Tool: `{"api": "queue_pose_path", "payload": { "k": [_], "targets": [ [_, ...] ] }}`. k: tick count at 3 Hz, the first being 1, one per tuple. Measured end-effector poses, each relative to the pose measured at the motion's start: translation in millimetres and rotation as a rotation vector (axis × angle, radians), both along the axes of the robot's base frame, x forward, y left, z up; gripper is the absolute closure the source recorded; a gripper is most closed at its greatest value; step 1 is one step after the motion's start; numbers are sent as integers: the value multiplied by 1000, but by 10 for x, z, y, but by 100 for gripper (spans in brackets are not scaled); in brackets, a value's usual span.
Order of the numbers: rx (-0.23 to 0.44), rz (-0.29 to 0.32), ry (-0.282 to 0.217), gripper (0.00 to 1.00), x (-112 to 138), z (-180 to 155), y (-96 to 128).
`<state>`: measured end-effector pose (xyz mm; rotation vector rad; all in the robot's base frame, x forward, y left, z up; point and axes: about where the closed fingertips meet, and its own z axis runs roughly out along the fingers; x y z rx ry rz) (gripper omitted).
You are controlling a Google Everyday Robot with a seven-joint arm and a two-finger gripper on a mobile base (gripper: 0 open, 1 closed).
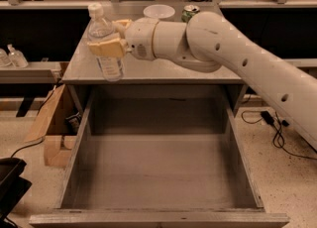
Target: Place blue plastic bottle into top drawer
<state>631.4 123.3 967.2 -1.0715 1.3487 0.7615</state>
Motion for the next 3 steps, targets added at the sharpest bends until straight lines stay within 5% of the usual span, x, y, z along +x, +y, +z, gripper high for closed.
{"api": "queue_pose_path", "payload": {
  "k": [1, 2, 3],
  "targets": [
    [37, -18, 13, 100, -146, 93, -111],
    [102, -57, 45, 100, -298, -231, -267],
    [146, -67, 37, 100, -723, -785, -158]
  ]
}}
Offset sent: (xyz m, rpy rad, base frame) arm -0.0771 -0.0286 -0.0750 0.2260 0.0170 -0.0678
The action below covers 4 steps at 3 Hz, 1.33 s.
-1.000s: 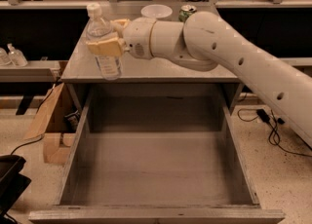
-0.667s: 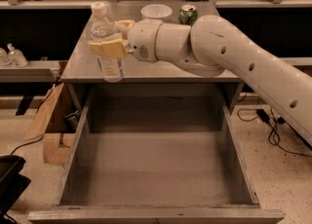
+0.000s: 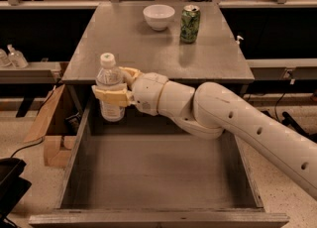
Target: Place blue plastic bottle into top drawer
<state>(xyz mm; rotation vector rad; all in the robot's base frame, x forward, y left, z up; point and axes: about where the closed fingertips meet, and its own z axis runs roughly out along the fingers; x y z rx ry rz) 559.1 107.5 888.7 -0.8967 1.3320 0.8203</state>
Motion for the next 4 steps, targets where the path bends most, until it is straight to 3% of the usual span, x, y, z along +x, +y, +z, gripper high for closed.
{"api": "queue_pose_path", "payload": {
  "k": [1, 2, 3, 4],
  "targets": [
    [-4, 5, 10, 100, 26, -46, 23],
    [-17, -19, 50, 100, 76, -319, -86],
    [-41, -20, 100, 100, 120, -731, -216],
    [-85, 22, 122, 100, 157, -1106, -270]
  ]
}}
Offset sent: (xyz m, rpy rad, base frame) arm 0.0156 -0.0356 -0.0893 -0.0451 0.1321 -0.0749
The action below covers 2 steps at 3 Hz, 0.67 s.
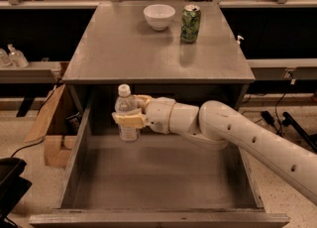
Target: Place blue plastic bottle into top drawer
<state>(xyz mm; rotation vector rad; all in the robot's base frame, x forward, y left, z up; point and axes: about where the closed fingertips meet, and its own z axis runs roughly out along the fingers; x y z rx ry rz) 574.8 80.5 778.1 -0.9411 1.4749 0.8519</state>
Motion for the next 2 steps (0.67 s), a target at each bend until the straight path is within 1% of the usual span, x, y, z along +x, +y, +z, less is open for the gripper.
{"api": "queue_pose_path", "payload": {
  "k": [1, 2],
  "targets": [
    [-30, 38, 3, 100, -9, -339, 7],
    [-16, 40, -22, 100, -57, -638, 57]
  ]
}}
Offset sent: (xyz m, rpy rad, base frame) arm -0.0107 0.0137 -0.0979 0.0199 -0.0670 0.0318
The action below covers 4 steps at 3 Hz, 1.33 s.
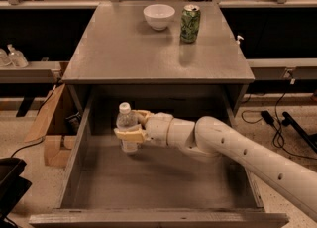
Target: Place blue plastic bottle into top drawer
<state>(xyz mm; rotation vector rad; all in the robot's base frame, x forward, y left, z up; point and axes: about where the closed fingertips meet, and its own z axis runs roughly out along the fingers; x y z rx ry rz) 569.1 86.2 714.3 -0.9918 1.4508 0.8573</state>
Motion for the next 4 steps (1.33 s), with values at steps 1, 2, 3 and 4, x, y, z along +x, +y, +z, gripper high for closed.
{"api": "queue_pose_path", "payload": {
  "k": [1, 2, 3, 4],
  "targets": [
    [15, 1, -19, 87, -70, -233, 185],
    [18, 1, -17, 58, -67, -252, 202],
    [18, 3, -17, 36, -73, -248, 217],
    [19, 7, -17, 12, -79, -243, 235]
  ]
}}
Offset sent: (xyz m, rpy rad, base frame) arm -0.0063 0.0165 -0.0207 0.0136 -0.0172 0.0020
